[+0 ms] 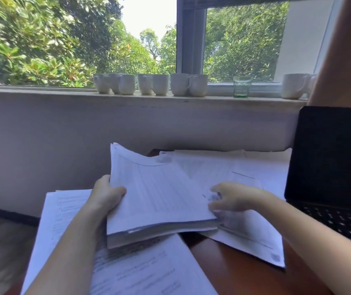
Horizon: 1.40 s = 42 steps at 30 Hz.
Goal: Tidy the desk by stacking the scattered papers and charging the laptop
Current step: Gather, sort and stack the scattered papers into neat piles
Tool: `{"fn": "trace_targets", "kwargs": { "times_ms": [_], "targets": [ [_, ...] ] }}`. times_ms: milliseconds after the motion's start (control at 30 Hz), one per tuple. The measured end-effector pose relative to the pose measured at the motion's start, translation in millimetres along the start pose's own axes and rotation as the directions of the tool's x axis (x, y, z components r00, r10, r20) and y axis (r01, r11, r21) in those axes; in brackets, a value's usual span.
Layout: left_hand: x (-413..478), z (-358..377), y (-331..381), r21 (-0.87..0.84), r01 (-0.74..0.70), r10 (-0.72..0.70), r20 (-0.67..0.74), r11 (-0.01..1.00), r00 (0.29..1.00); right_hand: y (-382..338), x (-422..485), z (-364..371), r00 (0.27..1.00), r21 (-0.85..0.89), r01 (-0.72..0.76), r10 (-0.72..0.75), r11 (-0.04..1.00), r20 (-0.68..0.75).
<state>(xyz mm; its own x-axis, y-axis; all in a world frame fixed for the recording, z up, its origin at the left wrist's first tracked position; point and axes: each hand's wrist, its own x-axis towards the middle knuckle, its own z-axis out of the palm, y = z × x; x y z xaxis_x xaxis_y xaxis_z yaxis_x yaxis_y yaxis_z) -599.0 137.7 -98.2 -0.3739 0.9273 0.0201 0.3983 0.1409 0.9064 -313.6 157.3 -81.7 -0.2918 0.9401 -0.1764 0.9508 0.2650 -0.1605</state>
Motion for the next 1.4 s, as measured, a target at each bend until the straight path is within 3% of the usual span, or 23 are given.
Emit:
{"fn": "trace_targets", "kwargs": {
  "times_ms": [133, 267, 433, 500, 600, 700, 800, 900, 1033, 1200, 1300, 1400],
  "targets": [
    [-2, 0, 0, -0.093, -0.027, 0.018, -0.096, 0.995, 0.995, 9, -37, 4, 0.995, -0.138, -0.011, 0.024, 0.99, 0.097],
    [-2, 0, 1, -0.295, 0.006, -0.056, -0.16, 0.956, 0.986, 8, -46, 12, 0.992, -0.327, 0.032, -0.071, 0.944, -0.107],
    [-1, -1, 3, -0.433, 0.022, -0.099, -0.155, 0.901, 0.983, 5, -30, 16, 0.98, -0.424, -0.039, -0.048, 0.905, -0.192],
    [-2, -1, 4, -0.447, 0.019, -0.095, -0.148, 0.894, 0.984, 9, -20, 14, 0.961, -0.331, -0.107, 0.012, 0.938, -0.277],
    [-2, 0, 5, -0.441, 0.007, -0.079, -0.147, 0.897, 0.986, 26, -1, 4, 0.912, 0.003, -0.157, 0.146, 0.988, -0.384],
    [-1, 1, 4, -0.401, -0.008, -0.052, -0.139, 0.916, 0.989, 36, 13, -10, 0.857, 0.323, -0.152, 0.288, 0.934, -0.428],
    [0, 2, 3, -0.36, -0.031, -0.013, -0.119, 0.932, 0.993, 24, 17, -30, 0.818, 0.523, -0.023, 0.317, 0.852, -0.48],
    [0, 2, 1, -0.238, -0.015, 0.002, -0.058, 0.971, 0.998, -3, 18, -53, 0.902, 0.613, 0.074, 0.21, 0.787, -0.378],
    [-4, 5, 1, -0.135, 0.032, -0.015, 0.124, 0.99, 0.992, -54, 27, -63, 0.991, 0.694, 0.068, 0.032, 0.717, -0.13],
    [-4, 2, 3, -0.145, 0.016, 0.005, 0.149, 0.989, 0.989, -118, 49, -24, 0.992, 0.697, -0.035, -0.059, 0.716, 0.111],
    [-5, -3, 1, -0.26, 0.14, -0.067, 0.273, 0.955, 0.96, -125, 54, -12, 0.962, 0.767, -0.12, -0.117, 0.631, 0.247],
    [-2, 0, 3, -0.305, 0.158, -0.059, 0.31, 0.939, 0.949, -107, 63, -13, 0.942, 0.796, -0.083, -0.213, 0.6, 0.258]
  ]
}}
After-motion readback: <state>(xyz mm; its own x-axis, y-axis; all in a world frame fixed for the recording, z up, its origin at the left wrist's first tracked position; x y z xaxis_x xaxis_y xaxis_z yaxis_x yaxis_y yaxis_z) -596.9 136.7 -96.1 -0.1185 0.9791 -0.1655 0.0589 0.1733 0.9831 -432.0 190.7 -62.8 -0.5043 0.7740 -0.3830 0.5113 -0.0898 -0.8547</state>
